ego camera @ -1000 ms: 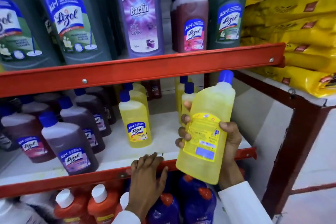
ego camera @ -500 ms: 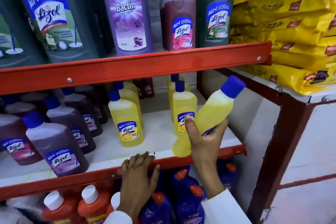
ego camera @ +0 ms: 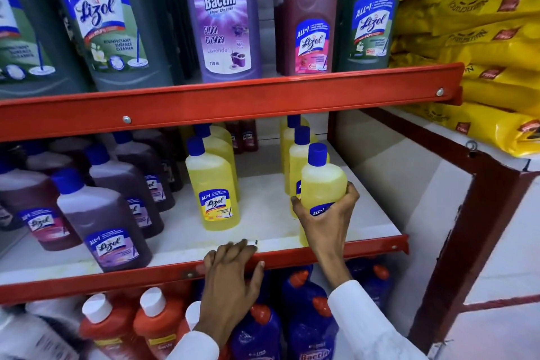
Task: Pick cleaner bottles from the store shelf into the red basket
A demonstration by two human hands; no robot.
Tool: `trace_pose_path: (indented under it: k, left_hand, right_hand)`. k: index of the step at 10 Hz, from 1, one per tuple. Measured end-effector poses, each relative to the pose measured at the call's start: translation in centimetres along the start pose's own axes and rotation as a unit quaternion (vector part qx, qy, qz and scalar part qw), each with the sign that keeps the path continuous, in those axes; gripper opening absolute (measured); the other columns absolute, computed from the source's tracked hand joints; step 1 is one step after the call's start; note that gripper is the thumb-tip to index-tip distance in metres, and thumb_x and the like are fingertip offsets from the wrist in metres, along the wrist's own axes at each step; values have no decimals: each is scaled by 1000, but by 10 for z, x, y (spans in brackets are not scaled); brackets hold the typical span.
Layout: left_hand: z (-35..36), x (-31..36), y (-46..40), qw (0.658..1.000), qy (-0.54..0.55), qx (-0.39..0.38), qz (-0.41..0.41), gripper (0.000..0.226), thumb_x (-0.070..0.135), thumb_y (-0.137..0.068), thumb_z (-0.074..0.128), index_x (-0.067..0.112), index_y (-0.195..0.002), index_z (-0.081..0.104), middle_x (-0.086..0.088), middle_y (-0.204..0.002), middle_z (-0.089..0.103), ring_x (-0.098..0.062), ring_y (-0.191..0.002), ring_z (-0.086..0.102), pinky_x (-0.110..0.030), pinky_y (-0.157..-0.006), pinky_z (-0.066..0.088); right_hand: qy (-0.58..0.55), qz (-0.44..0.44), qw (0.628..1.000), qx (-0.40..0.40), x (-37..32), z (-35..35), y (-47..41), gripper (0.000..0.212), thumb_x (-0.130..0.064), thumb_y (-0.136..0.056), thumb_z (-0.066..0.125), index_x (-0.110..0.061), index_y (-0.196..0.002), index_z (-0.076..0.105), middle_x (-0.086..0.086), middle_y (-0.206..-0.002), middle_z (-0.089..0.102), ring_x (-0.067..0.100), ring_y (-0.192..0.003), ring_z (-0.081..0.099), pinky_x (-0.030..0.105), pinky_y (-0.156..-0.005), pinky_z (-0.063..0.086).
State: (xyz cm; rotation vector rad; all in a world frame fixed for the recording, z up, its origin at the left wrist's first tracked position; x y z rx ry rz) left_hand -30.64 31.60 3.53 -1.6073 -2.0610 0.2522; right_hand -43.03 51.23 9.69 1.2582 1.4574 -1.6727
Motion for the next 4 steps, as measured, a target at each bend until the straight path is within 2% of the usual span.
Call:
trace_pose_path:
  k: [2, 3, 4]
  left_hand:
    - [0, 2, 0, 1000, -9, -4, 4, 37, 51, -88, 49, 35, -119, 60, 10, -129, 64, -15, -118, 53, -31, -100, 24]
    - [-3, 1, 2, 1000, -3, -7, 6, 39, 51, -89, 50, 35, -124, 57, 10, -134, 60, -14, -123, 49, -33, -104, 28]
    - [-10, 9, 2, 1000, -12, -12, 17, 44, 50, -88, 52, 34, -129, 52, 6, -140, 55, -17, -131, 43, -38, -108, 34]
  right_hand:
    - [27, -4, 999, -31, -4, 4, -4, 107, -36, -62, 95, -14, -143, 29, 7, -139, 43, 18, -123, 46, 54, -101, 52]
    - [17, -3, 999, -48, -2, 3, -5, 109, -36, -62, 95, -16, -146, 28, 7, -143, 43, 22, -129, 46, 50, -102, 53]
    - [1, 1, 999, -33, -4, -12, 4, 119, -51, -60, 92, -22, -153, 22, 6, -151, 36, 21, -136, 42, 31, -98, 50]
Point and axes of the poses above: each hand's wrist, its own y-axis away from the middle knuckle, its own z-axis out of the palm, x = y × z, the point moved 9 cm from there along -y, towards the middle knuckle
